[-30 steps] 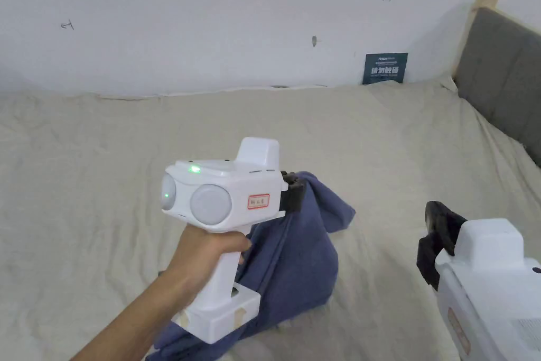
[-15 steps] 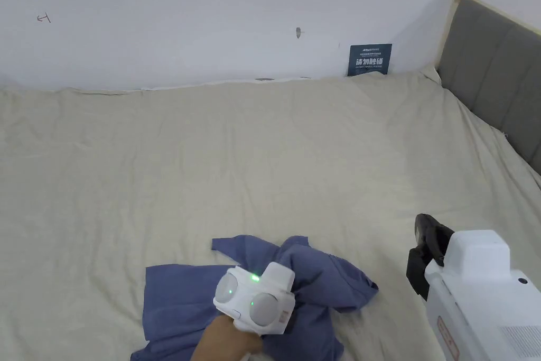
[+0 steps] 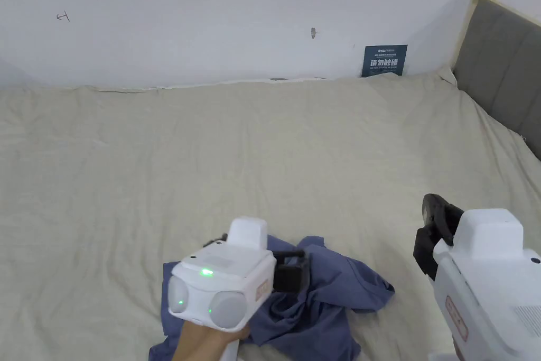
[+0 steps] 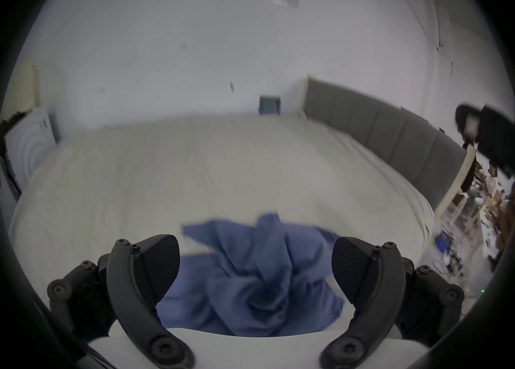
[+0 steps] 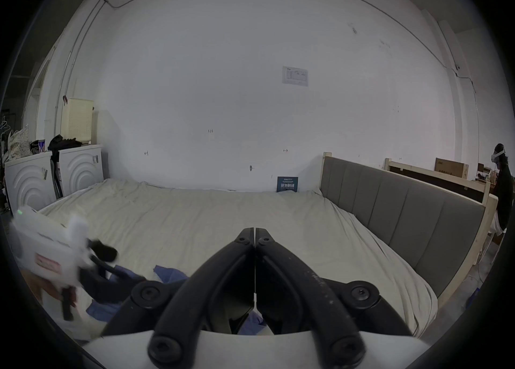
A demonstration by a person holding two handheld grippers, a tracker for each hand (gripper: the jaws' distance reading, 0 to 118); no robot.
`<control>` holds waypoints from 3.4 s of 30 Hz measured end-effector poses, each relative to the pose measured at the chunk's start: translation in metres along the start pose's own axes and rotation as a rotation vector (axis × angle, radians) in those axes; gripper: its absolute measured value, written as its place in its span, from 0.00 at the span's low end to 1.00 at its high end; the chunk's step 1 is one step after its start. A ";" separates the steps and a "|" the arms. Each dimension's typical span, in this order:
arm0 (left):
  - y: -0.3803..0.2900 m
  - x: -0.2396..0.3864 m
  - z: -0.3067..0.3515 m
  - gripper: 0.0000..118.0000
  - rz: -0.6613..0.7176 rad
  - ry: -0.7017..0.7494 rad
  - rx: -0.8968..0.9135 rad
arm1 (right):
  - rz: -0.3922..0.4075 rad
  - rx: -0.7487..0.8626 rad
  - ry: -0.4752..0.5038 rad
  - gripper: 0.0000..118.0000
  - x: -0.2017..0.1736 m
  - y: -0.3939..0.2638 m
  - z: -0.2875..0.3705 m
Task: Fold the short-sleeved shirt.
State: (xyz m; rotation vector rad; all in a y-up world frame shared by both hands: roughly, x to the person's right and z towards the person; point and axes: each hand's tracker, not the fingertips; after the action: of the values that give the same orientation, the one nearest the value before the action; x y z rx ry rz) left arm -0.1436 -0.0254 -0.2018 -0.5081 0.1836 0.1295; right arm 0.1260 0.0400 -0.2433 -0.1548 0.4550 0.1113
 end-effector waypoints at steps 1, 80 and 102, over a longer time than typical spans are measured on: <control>0.006 -0.006 0.014 0.96 -0.007 0.025 0.057 | -0.003 0.009 -0.002 0.02 -0.002 0.003 -0.001; -0.093 -0.109 0.027 0.05 0.289 0.113 -0.259 | -0.103 -0.847 -0.013 0.84 0.003 -0.154 -0.191; 0.040 -0.174 0.033 0.05 0.400 0.098 0.028 | -0.024 -0.378 0.060 0.09 0.004 0.065 -0.117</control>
State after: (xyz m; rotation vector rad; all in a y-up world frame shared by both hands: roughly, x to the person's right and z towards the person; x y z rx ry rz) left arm -0.3149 0.0123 -0.1563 -0.4450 0.3817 0.4925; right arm 0.0704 0.0835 -0.3567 -0.5357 0.4891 0.1691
